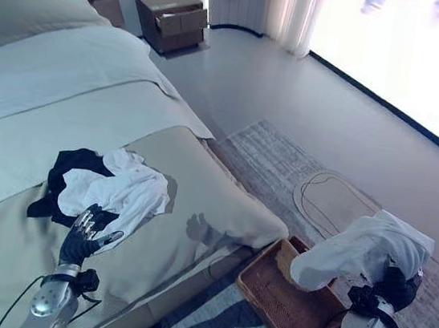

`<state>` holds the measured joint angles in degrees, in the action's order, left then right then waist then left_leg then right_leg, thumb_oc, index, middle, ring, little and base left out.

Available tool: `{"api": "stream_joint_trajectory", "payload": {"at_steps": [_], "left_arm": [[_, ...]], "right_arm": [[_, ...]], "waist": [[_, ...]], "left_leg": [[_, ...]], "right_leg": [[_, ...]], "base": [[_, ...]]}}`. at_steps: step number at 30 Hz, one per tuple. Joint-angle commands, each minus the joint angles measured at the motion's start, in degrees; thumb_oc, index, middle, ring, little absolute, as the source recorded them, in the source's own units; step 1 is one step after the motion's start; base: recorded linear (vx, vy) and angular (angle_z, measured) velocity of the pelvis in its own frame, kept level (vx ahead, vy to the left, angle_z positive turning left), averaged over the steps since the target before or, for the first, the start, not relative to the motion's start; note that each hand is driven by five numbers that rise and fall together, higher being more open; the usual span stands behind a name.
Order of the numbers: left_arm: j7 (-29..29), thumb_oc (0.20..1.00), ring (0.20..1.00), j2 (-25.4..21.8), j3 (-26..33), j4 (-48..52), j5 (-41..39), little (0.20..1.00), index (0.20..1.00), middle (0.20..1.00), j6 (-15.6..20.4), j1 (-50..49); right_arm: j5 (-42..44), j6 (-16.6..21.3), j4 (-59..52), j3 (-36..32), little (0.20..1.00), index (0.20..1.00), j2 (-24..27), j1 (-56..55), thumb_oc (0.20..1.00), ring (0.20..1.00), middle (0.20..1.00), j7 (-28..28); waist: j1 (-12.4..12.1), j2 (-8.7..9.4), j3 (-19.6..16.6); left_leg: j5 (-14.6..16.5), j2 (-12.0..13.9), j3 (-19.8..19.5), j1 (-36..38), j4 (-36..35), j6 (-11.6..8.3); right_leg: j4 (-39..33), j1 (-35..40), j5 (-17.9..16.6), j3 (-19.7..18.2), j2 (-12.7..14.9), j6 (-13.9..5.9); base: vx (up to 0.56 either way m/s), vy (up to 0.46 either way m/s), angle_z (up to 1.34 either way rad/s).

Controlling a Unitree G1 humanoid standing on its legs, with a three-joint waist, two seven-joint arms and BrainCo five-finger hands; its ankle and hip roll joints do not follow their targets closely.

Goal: Pick up clothes into the bucket

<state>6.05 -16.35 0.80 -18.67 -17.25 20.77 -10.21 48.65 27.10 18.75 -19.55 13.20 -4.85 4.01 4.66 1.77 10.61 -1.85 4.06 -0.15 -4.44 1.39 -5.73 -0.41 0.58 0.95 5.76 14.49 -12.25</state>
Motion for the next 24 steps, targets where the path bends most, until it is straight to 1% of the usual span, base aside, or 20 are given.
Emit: {"api": "stream_joint_trajectory", "payload": {"at_steps": [1, 2, 3, 4, 6, 9, 12, 13, 14, 15, 17, 19, 20, 21, 22, 23, 24], "left_arm": [[0.0, 1.0, 1.0, -1.8, 4.1, 5.8, -3.0, 1.0, 1.0, 1.0, 5.4, 2.8], [0.0, 1.0, 1.0, -1.8, 4.1, 5.8, -3.0, 1.0, 1.0, 1.0, 5.4, 2.9], [0.4, 1.0, 1.0, -1.6, 4.4, 7.3, -3.7, 1.0, 1.0, 1.0, 5.9, 3.4], [0.4, 1.0, 1.0, -1.6, 4.5, 7.4, -3.7, 1.0, 1.0, 1.0, 5.9, 3.4], [1.0, 1.0, 1.0, -1.5, 4.8, 9.6, -4.9, 1.0, 1.0, 1.0, 7.0, 4.6], [1.6, 1.0, 1.0, -2.0, 4.4, 11.8, -5.3, 1.0, 1.0, 1.0, 7.7, 5.4], [2.0, 1.0, 1.0, -2.4, 3.8, 13.0, -5.8, 1.0, 1.0, 1.0, 8.2, 6.1], [2.8, 1.0, 1.0, -2.8, 3.2, 13.9, -5.9, 1.0, 1.0, 1.0, 8.5, 6.8], [2.9, 1.0, 1.0, -2.8, 3.2, 13.9, -5.8, 1.0, 1.0, 1.0, 8.5, 6.9], [3.4, 1.0, 1.0, -3.2, 2.3, 15.1, -6.2, 1.0, 1.0, 1.0, 8.8, 7.2], [3.7, 1.0, 1.0, -3.4, 1.6, 16.7, -6.2, 1.0, 1.0, 1.0, 8.8, 7.3], [3.9, 1.0, 1.0, -3.6, 0.5, 17.6, -6.3, 1.0, 1.0, 1.0, 8.8, 7.4], [4.0, 1.0, 1.0, -3.6, 0.5, 17.6, -6.3, 1.0, 1.0, 1.0, 8.8, 7.4], [4.2, 1.0, 1.0, -3.8, -0.7, 18.4, -6.6, 1.0, 1.0, 1.0, 9.0, 7.7], [4.2, 1.0, 1.0, -3.7, -0.7, 18.3, -6.6, 1.0, 1.0, 1.0, 9.0, 7.8], [4.4, 1.0, 1.0, -4.0, -1.5, 19.2, -7.4, 1.0, 1.0, 1.0, 9.3, 7.8], [4.5, 1.0, 1.0, -4.0, -1.8, 19.6, -7.7, 1.0, 1.0, 1.0, 9.3, 7.8]], "right_arm": [[-2.3, 1.6, -1.4, 0.5, 0.2, 0.2, 4.3, 3.3, 0.2, 0.2, 0.2, -0.5], [-2.4, 1.6, -1.4, 0.5, 0.2, 0.2, 4.4, 3.4, 0.2, 0.2, 0.2, -0.4], [-4.0, 1.1, -0.2, 1.3, 0.2, 0.2, 4.6, 3.5, 0.2, 0.2, 0.2, 0.2], [-4.0, 1.1, -0.1, 1.4, 0.2, 0.2, 4.6, 3.6, 0.2, 0.2, 0.2, 0.2], [-4.9, 0.8, 2.1, 2.9, 0.2, 0.2, 4.8, 4.8, 0.2, 0.2, 0.2, 0.5], [-5.2, 0.7, 4.4, 4.4, 0.2, 0.2, 5.1, 6.3, 0.2, 0.2, 0.2, 0.9], [-5.9, 0.8, 6.1, 5.4, 0.2, 0.2, 5.8, 8.2, 0.2, 0.2, 0.2, 2.1], [-6.1, 1.0, 6.9, 6.7, 0.2, 0.2, 6.6, 10.3, 0.2, 0.2, 0.2, 3.1], [-6.1, 1.0, 7.0, 6.7, 0.2, 0.2, 6.6, 10.4, 0.2, 0.2, 0.2, 3.1], [-6.4, 1.2, 7.6, 7.9, 0.2, 0.2, 7.5, 12.5, 0.2, 0.2, 0.2, 4.2], [-7.0, 1.4, 7.9, 8.7, 0.2, 0.2, 8.3, 14.4, 0.2, 0.2, 0.2, 5.2], [-7.2, 1.6, 9.1, 9.5, 0.2, 0.2, 9.1, 16.3, 0.2, 0.2, 0.2, 6.4], [-7.2, 1.6, 9.2, 9.5, 0.2, 0.2, 9.1, 16.4, 0.2, 0.2, 0.2, 6.4], [-7.4, 1.9, 10.8, 10.1, 0.2, 0.2, 10.0, 18.7, 0.2, 0.2, 0.2, 7.9], [-7.4, 2.0, 11.0, 10.1, 0.2, 0.2, 10.1, 18.9, 0.2, 0.2, 0.2, 7.9], [-7.6, 2.0, 13.1, 10.8, 0.2, 0.2, 11.5, 21.2, 0.2, 0.2, 0.2, 9.2], [-7.3, 2.0, 13.8, 10.7, 0.2, 0.2, 11.8, 22.0, 0.2, 0.2, 0.2, 9.5]], "waist": [[1.1, 0.7, 2.7], [1.1, 0.67, 2.7], [1.3, 0.65, 4.1], [1.3, 0.62, 4.0], [1.7, 0.33, 6.0], [1.7, 0.2, 7.5], [1.7, 0.07, 8.3], [1.6, -0.07, 9.0], [1.6, -0.14, 8.7], [1.4, -0.55, 9.5], [1.2, -1.09, 9.5], [0.8, -1.51, 9.9], [0.7, -1.67, 9.9], [0.6, -2.21, 10.4], [0.5, -2.36, 10.2], [0.1, -2.92, 10.7], [0.1, -3.23, 10.8]], "left_leg": [[7.9, -2.6, 0.2, -4.1, 11.7, 3.15], [8.0, -2.6, 0.2, -4.3, 11.9, 3.15], [8.4, -2.6, 0.3, -5.8, 13.7, 3.15], [8.5, -2.6, 0.4, -6.1, 14.0, 3.15], [9.4, -2.3, 0.5, -9.8, 17.8, 3.22], [10.3, -2.3, 0.5, -14.1, 21.8, 3.32], [11.0, -2.4, 0.3, -17.7, 24.9, 3.37], [11.5, -2.4, 0.5, -21.1, 27.4, 3.34], [11.6, -2.3, 0.5, -21.8, 27.8, 3.35], [11.9, -2.3, 0.4, -25.3, 30.3, 3.49], [12.7, -2.3, 0.7, -29.8, 33.5, 3.55], [13.0, -2.3, 0.5, -32.8, 35.7, 3.54], [13.8, -2.1, 0.4, -33.2, 36.6, 3.49], [13.7, -2.2, 0.4, -36.0, 38.2, 3.56], [14.5, -2.0, 0.4, -36.6, 39.1, 3.51], [14.9, -2.1, 0.4, -39.2, 41.2, 3.47], [15.1, -2.2, 0.3, -40.5, 42.2, 3.48]], "right_leg": [[7.0, -7.1, -2.5, -1.0, -1.7, 2.48], [7.2, -7.3, -2.4, -1.1, -1.7, 2.49], [8.9, -9.0, -2.3, -1.5, -1.7, 2.7], [9.1, -9.3, -2.2, -1.6, -1.7, 2.7], [12.9, -13.8, -1.5, -2.5, -1.4, 3.1], [17.0, -18.2, -0.6, -3.2, -1.3, 3.55], [19.9, -21.8, 0.0, -3.6, -1.3, 3.89], [22.2, -25.2, 0.4, -3.9, -1.4, 4.05], [22.6, -25.9, 0.6, -4.0, -1.4, 4.05], [25.2, -29.5, 1.1, -4.5, -1.5, 4.44], [28.2, -33.8, 1.7, -5.0, -1.6, 4.68], [30.6, -36.9, 2.2, -5.5, -1.7, 5.0], [31.4, -37.3, 2.8, -5.6, -1.9, 5.0], [33.4, -40.5, 2.9, -6.0, -1.9, 5.25], [34.3, -41.1, 3.6, -6.0, -2.1, 5.24], [36.4, -43.6, 4.1, -6.6, -2.2, 5.44], [37.5, -45.1, 4.3, -6.8, -2.3, 5.56]], "base": [[-0.12, 0.006, 0.01], [-0.18, 0.006, -0.03], [-0.09, 0.002, -0.02], [-0.14, 0.001, -0.05], [-0.17, 0.006, -0.05], [-0.16, -0.008, -0.04], [-0.11, -0.011, -0.02], [-0.14, -0.01, -0.02], [-0.19, -0.011, -0.04], [-0.13, -0.002, -0.03], [-0.14, -0.013, 0.01], [-0.07, -0.018, 0.02], [-0.07, -0.014, 0.06], [-0.03, -0.008, 0.04], [-0.11, -0.008, 0.03], [-0.06, 0.001, -0.05], [-0.07, 0.002, -0.05]]}}
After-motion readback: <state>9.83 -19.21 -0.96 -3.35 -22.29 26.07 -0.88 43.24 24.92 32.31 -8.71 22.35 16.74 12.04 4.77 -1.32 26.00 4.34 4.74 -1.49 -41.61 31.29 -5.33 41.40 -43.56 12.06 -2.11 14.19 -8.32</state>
